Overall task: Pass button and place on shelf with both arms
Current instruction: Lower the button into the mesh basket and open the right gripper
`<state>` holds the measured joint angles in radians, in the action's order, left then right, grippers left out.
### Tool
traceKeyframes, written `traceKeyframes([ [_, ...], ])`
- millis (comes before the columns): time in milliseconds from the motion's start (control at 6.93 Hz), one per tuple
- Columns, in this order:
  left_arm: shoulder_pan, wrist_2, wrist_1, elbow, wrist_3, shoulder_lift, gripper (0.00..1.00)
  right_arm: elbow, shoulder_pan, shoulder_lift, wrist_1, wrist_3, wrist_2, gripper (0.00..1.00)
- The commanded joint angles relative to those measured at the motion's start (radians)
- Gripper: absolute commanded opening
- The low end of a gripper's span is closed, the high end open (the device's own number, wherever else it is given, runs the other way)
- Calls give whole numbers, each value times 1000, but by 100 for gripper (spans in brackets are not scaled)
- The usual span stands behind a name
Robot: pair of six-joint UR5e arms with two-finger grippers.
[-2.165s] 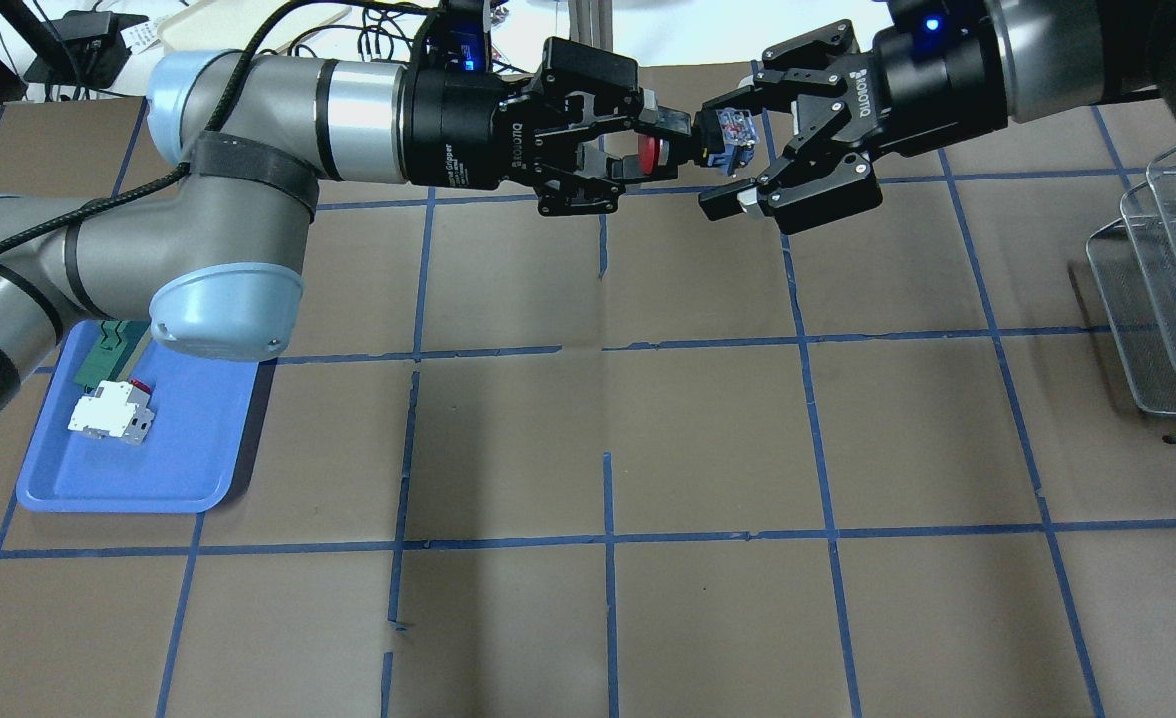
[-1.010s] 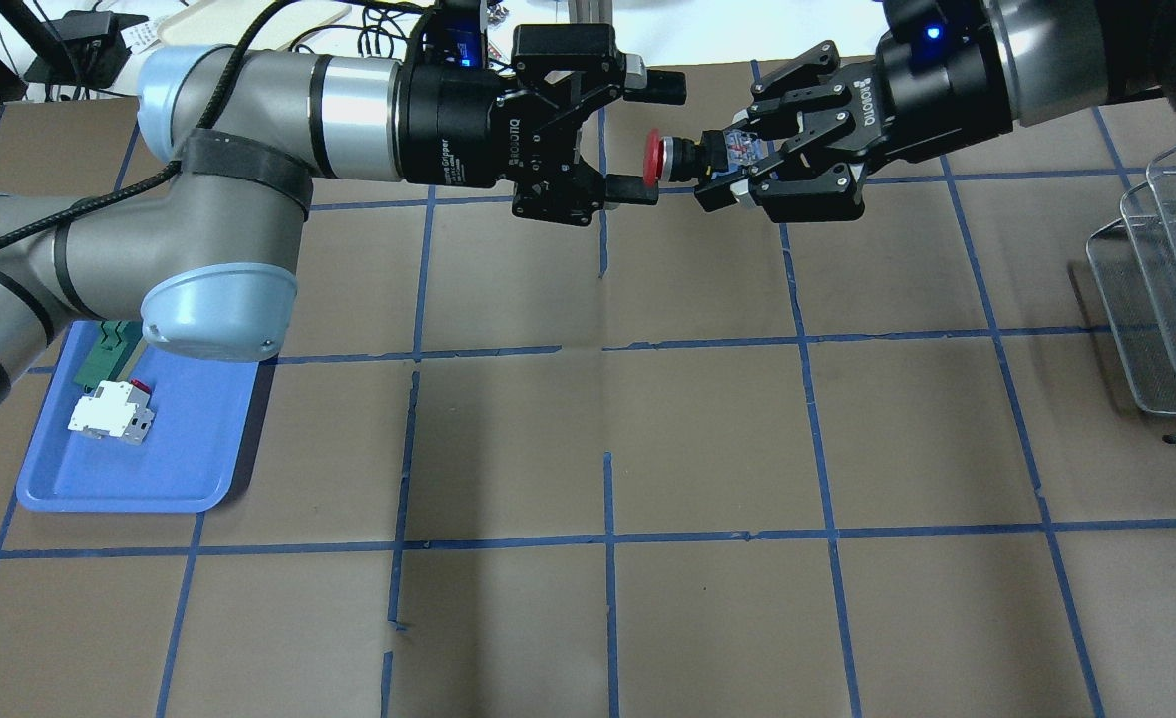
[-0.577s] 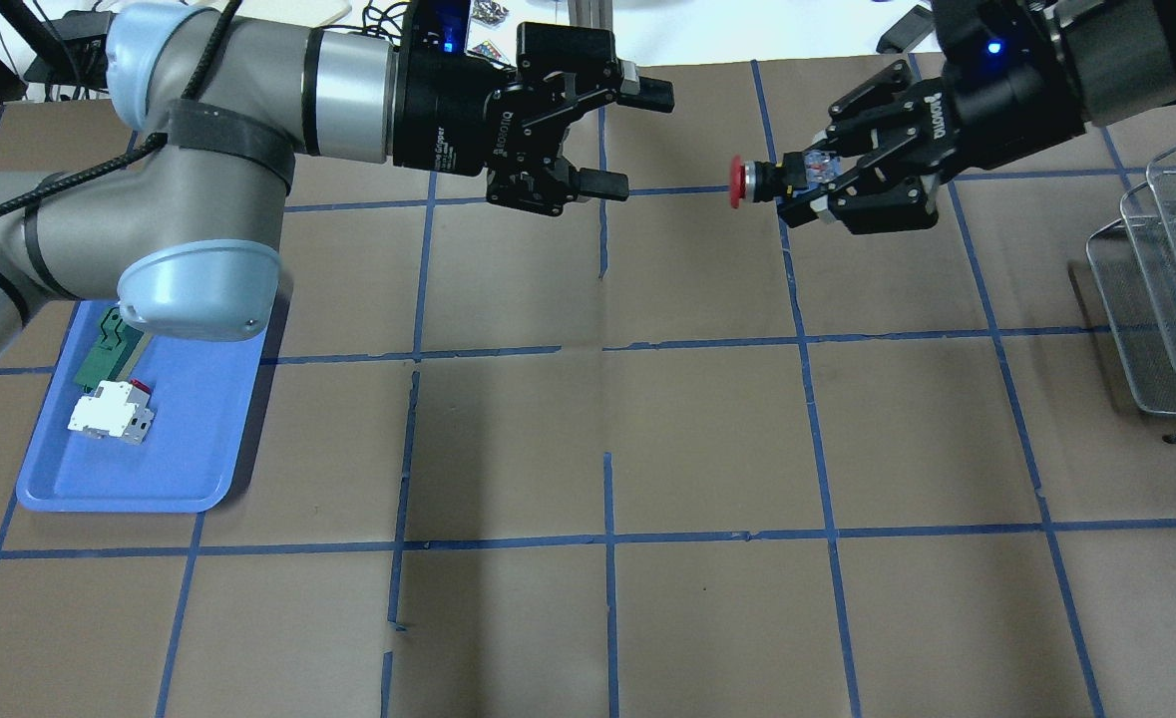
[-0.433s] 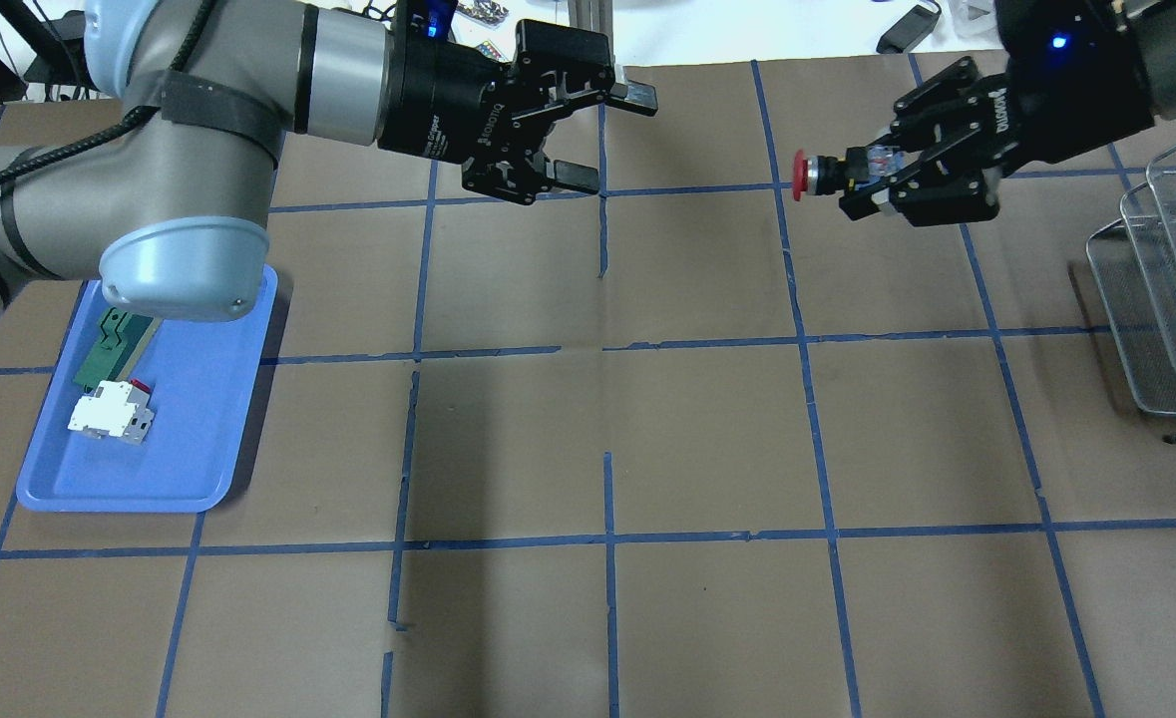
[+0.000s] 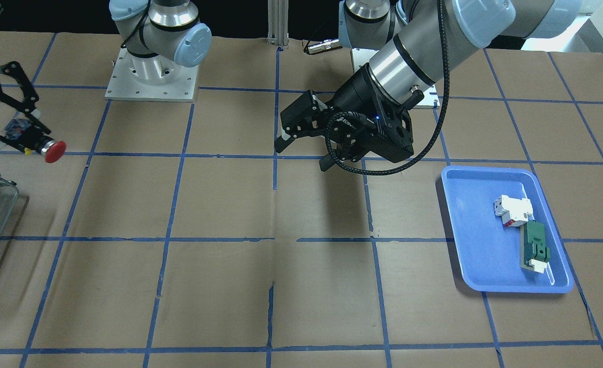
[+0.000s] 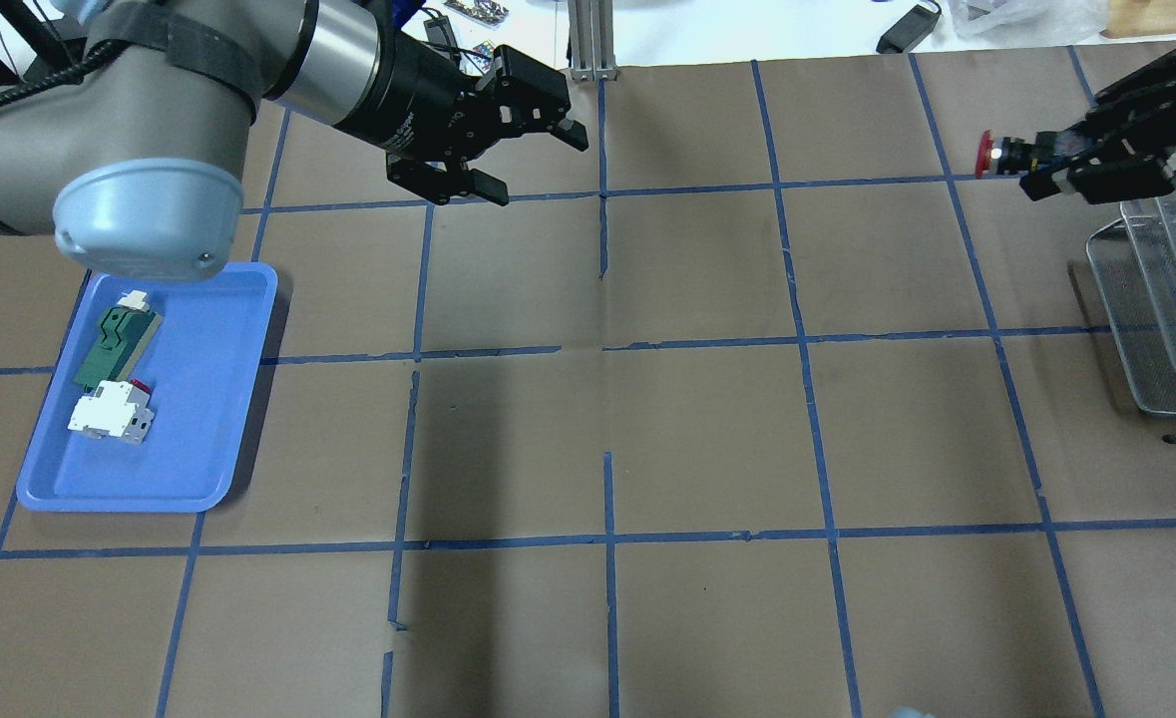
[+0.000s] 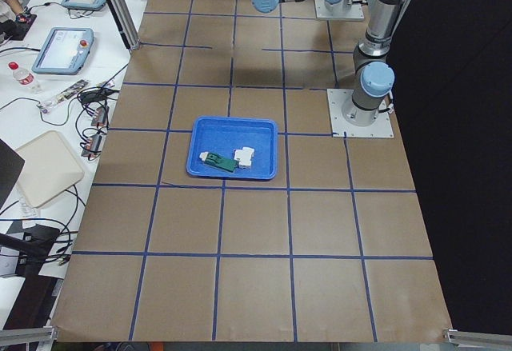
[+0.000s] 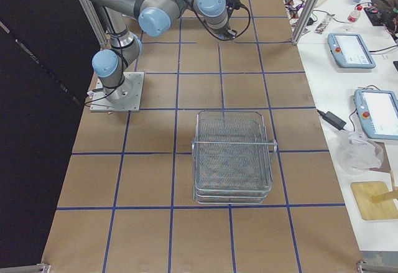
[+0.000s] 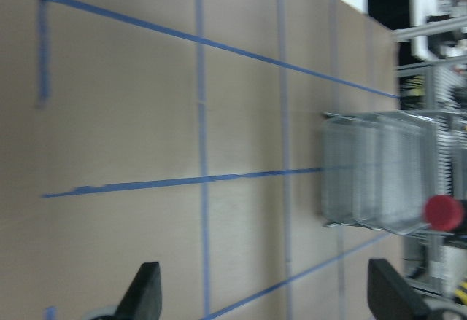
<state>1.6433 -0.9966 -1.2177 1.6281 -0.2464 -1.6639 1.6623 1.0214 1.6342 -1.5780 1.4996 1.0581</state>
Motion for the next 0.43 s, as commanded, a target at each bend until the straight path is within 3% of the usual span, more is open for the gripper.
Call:
traceKeyframes([
  [0,-6,-320,-322,-113,25,15,100,-22,-52,-37,-138,-71,296,0],
  [144,-14,-400,-404,-129,65,30,100,-35,-53,-56,-178,-100,378,0],
  [289,-17,-531,-405,-122,78,35,100,-38,-55,-88,-239,-119,461,1],
])
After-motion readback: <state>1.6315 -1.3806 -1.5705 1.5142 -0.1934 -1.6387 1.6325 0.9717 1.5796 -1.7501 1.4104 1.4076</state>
